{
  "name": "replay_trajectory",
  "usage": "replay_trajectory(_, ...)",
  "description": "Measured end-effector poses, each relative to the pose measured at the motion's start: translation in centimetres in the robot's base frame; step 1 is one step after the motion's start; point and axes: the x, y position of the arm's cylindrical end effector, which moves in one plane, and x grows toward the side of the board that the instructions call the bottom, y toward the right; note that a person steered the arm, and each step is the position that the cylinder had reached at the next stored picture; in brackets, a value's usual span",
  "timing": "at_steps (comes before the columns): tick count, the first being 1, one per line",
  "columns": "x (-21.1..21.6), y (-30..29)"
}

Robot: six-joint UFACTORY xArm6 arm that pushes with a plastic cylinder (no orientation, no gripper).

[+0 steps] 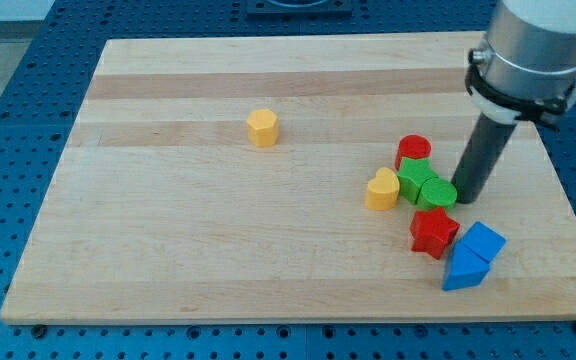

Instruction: Separate the group of blocks

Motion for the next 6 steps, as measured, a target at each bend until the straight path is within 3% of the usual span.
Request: replay_trajectory(6,-8.3,-9.9)
